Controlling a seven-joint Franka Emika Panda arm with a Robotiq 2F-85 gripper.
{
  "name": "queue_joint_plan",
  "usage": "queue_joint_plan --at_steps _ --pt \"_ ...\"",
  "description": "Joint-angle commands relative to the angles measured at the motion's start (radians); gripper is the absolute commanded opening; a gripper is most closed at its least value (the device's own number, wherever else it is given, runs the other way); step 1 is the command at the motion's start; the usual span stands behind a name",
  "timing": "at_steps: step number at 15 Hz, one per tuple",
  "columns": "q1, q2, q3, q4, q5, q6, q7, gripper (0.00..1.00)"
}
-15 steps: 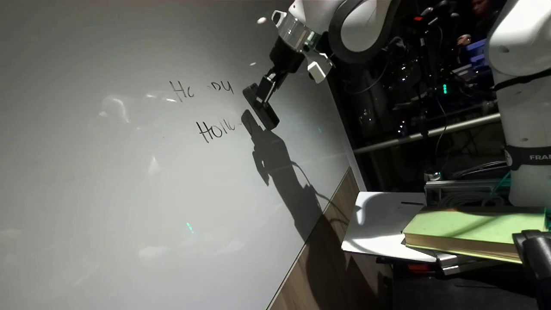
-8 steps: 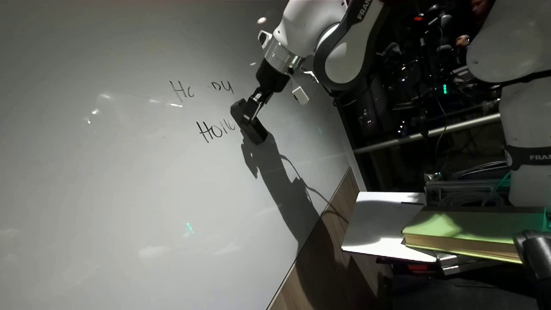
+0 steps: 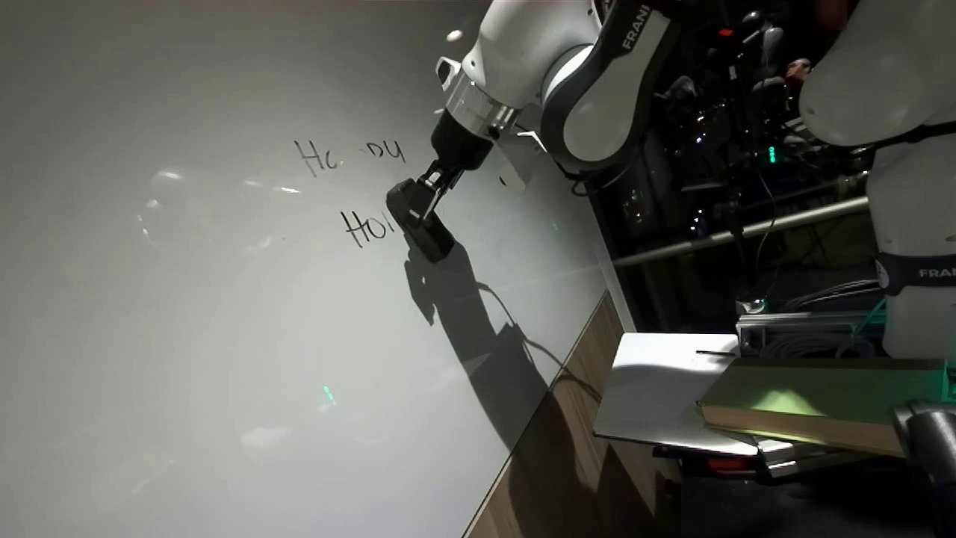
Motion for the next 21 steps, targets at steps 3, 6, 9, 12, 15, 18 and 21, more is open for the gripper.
queue_joint_plan --at_steps 3,6,9,12,15,18,21 --pt "0.021 -0.005 0.080 0.068 0.025 -0.023 0.060 0.30" --pt "0.050 -0.003 0.120 0.099 0.114 -0.040 0.018 0.30" --pt "0.059 -0.012 0.174 0.129 0.163 -0.055 0.019 0.30" --pt "0.045 -0.022 0.229 0.151 0.179 -0.052 0.022 0.30" --pt "-0.010 -0.020 0.277 0.159 0.170 -0.033 0.009 0.30" --pt "-0.132 -0.016 0.333 0.165 0.156 -0.008 -0.013 0.30" --pt "-0.242 -0.006 0.368 0.186 0.153 -0.003 -0.035 0.30"
